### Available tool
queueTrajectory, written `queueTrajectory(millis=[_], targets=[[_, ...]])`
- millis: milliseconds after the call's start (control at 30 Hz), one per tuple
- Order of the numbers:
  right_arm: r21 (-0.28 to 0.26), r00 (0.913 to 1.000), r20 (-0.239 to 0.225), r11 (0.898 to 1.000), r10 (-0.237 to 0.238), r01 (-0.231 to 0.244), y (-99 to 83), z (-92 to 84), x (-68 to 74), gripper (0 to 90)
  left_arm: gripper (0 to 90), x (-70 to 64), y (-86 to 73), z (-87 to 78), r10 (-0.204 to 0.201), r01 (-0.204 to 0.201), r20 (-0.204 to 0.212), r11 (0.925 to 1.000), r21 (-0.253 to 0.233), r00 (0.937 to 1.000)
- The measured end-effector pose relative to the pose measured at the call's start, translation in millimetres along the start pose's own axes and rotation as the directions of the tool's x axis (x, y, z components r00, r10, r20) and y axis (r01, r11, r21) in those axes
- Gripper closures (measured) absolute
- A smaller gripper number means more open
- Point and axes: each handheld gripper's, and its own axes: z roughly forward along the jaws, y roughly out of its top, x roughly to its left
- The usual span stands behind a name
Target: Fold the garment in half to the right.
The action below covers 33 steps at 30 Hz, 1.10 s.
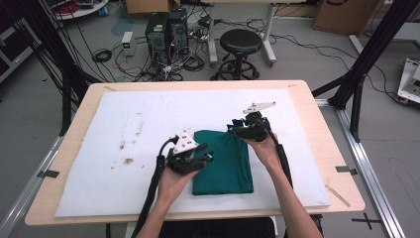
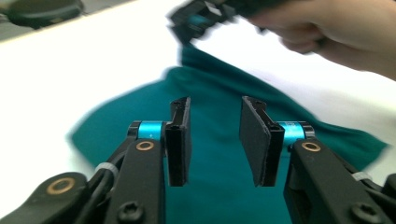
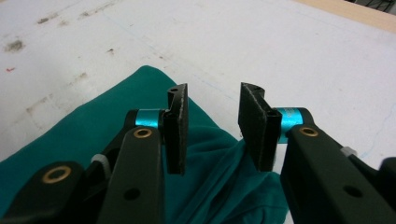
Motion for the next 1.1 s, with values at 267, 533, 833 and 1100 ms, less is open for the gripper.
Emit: queueTrajectory(millis=[267,533,833,1100], targets=[[0.025,0.9973,0.057,0.999,0.047,-0.048,-7.3,-0.6,-5.8,62.9,70.3,38.3,4.7,15.2,-0.079,0.080,-0.052,0.9966,0.021,0.9955],[0.048,0.9927,0.107,0.997,0.054,-0.060,-16.1,-0.4,-11.4,61.7,74.3,58.5,-2.7,51.9,-0.130,0.137,-0.085,0.9871,0.082,0.9878],[0.123,0.9752,0.188,0.983,0.116,-0.140,-36.2,-1.9,-29.1,61.5,73.7,64.4,-5.5,53.6,-0.128,0.139,-0.116,0.9864,0.088,0.9849],[0.035,0.9763,0.167,0.989,0.138,-0.146,-28.4,0.2,-25.1,63.6,73.9,71.5,-10.9,68.9,-0.143,0.157,-0.124,0.9812,0.112,0.9819]])
